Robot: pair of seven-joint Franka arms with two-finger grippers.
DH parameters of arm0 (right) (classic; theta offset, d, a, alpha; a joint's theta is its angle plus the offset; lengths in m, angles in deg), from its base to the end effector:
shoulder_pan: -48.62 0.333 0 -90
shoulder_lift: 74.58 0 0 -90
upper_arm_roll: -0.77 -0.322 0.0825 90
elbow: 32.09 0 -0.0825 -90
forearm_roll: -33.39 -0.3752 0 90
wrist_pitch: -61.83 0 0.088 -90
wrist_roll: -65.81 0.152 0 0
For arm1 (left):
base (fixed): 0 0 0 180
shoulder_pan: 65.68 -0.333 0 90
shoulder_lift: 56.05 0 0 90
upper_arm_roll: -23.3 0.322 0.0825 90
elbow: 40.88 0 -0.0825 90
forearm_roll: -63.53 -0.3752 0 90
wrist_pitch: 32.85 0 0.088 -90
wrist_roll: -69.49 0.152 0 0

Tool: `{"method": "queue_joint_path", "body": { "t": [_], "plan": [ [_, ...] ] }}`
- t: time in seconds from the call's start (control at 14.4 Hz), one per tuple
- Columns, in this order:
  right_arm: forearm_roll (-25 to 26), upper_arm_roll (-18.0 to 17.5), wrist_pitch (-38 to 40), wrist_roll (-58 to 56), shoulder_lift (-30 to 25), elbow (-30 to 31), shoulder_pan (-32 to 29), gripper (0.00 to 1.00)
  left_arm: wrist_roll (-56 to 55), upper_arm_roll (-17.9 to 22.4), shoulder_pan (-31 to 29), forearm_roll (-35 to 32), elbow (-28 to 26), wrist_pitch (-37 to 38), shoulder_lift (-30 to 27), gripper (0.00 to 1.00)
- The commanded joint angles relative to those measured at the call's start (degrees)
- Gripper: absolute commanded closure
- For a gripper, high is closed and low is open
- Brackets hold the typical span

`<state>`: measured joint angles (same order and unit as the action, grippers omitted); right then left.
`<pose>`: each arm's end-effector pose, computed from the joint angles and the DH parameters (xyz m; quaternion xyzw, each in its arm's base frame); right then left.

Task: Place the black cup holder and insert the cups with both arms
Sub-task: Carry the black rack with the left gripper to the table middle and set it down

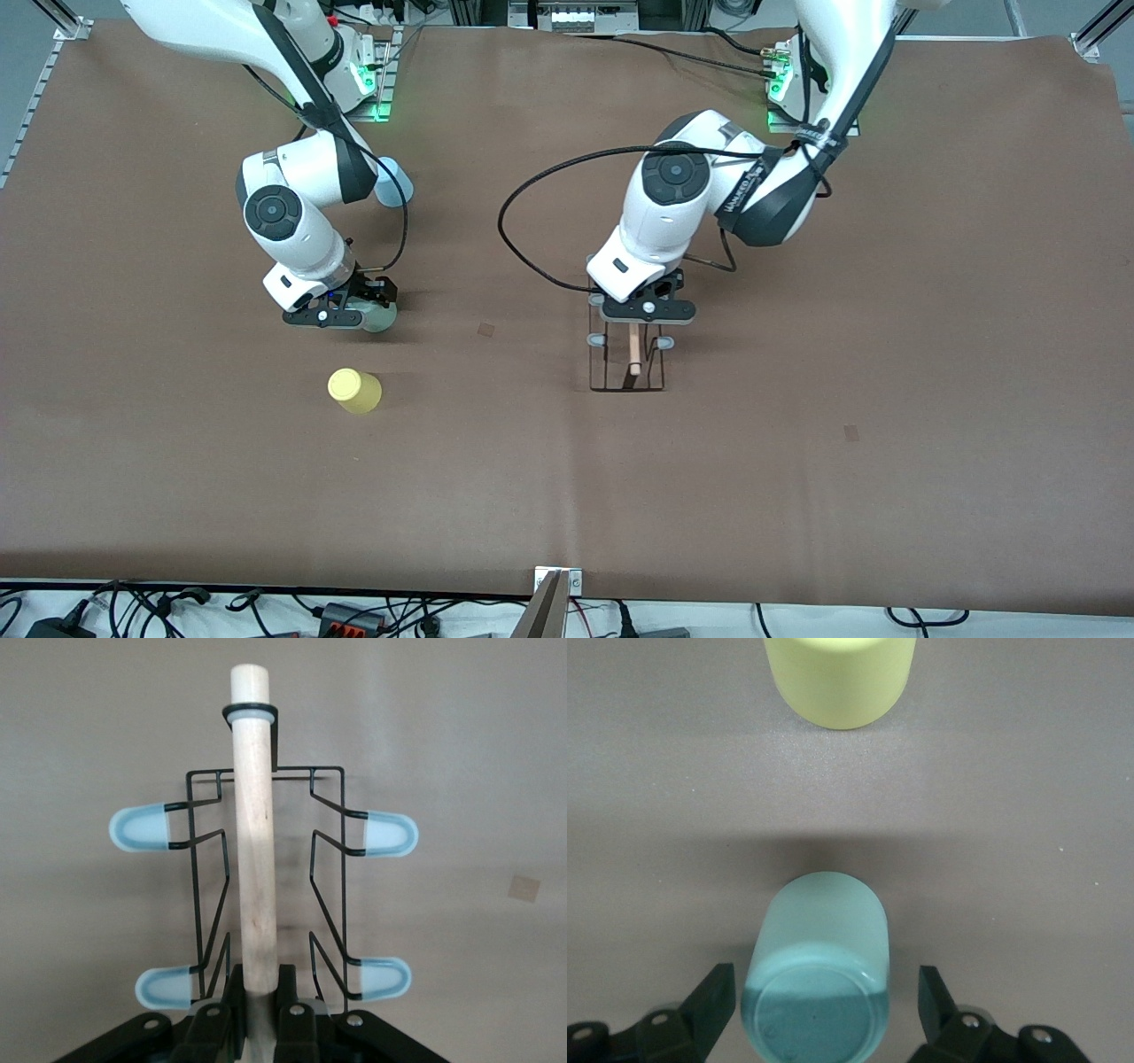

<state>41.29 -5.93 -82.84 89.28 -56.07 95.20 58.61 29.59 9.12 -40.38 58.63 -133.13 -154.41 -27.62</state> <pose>0.5221 0.1561 0.1957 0.9997 -0.0054 -0.0002 0.0222 0.5412 -0.4140 0.3141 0.9996 -0.0029 -0.0017 0.0265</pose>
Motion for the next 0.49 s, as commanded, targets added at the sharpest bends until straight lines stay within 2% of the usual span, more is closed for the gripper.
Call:
{"method": "queue_joint_path", "body": {
  "t": [0.0, 0.28, 0.42],
  "plan": [
    [1.0, 0.1, -0.6, 0.2, 0.3, -0.5, 0.1, 0.2, -0.9, 0.4, 1.3, -1.3, 2.2, -0.4, 1.2, 0.98],
    [1.0, 0.1, -0.5, 0.1, 0.3, -0.5, 0.1, 0.44, -1.0, 0.4, 2.4, -1.3, 2.2, -0.9, 2.1, 0.97],
    [0.9, 0.1, -0.3, 0.2, 0.2, -0.5, 0.1, 0.62, -0.9, 0.4, 2.4, -1.3, 2.1, -0.8, 2.1, 0.92]
  ]
}}
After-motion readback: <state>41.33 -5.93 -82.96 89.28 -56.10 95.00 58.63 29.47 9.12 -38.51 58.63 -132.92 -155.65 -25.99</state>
